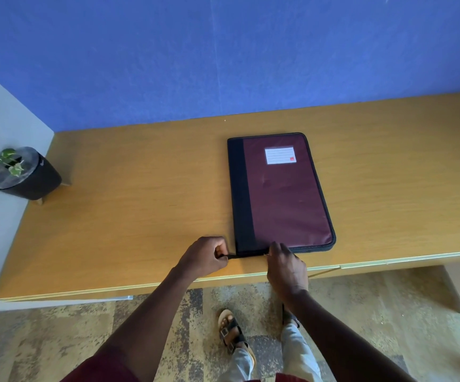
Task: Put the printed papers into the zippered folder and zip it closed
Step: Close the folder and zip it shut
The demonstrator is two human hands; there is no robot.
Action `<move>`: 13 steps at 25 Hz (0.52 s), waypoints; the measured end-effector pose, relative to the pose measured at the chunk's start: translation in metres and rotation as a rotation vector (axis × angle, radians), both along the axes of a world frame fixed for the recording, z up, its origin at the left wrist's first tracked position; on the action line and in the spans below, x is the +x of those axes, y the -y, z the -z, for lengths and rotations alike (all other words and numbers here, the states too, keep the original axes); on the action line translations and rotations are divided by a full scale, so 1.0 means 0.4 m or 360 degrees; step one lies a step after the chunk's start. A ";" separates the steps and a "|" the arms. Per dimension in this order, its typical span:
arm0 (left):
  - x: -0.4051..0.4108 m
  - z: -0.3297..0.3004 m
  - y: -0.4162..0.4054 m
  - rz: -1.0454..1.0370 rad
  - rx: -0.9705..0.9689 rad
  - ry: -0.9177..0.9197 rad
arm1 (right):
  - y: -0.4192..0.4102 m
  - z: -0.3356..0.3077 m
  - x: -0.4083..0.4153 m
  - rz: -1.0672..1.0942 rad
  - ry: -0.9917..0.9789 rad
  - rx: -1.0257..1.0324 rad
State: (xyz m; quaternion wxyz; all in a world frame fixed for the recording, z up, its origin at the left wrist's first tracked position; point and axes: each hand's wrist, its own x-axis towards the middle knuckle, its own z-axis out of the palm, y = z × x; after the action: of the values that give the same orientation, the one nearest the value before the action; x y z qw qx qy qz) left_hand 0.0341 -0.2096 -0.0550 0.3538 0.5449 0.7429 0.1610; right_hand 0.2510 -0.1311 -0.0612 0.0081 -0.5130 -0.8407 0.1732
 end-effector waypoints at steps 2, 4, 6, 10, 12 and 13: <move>0.005 0.001 -0.006 -0.0008 -0.0021 -0.0013 | -0.027 0.004 0.042 0.0085 -0.0005 0.0074; 0.006 0.002 -0.012 -0.0011 -0.0038 -0.0007 | -0.056 0.004 0.084 0.0140 0.0023 0.0091; 0.005 0.004 -0.015 0.0000 -0.0051 0.0019 | -0.079 0.002 0.115 0.0192 0.0095 0.0114; 0.005 0.006 -0.022 0.0004 -0.0073 0.0020 | -0.105 0.005 0.160 0.0364 0.0120 0.0121; 0.003 0.008 -0.026 -0.0001 -0.0083 0.0009 | -0.122 0.006 0.187 0.0438 0.0108 0.0120; 0.002 0.010 -0.027 -0.0007 -0.0096 0.0008 | -0.134 0.005 0.203 0.0475 0.0107 0.0114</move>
State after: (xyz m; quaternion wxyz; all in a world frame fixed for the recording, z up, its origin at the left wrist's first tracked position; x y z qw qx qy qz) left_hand 0.0347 -0.1986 -0.0588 0.3716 0.5320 0.7477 0.1408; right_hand 0.3323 -0.0775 -0.0634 0.0238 -0.6372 -0.7605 0.1227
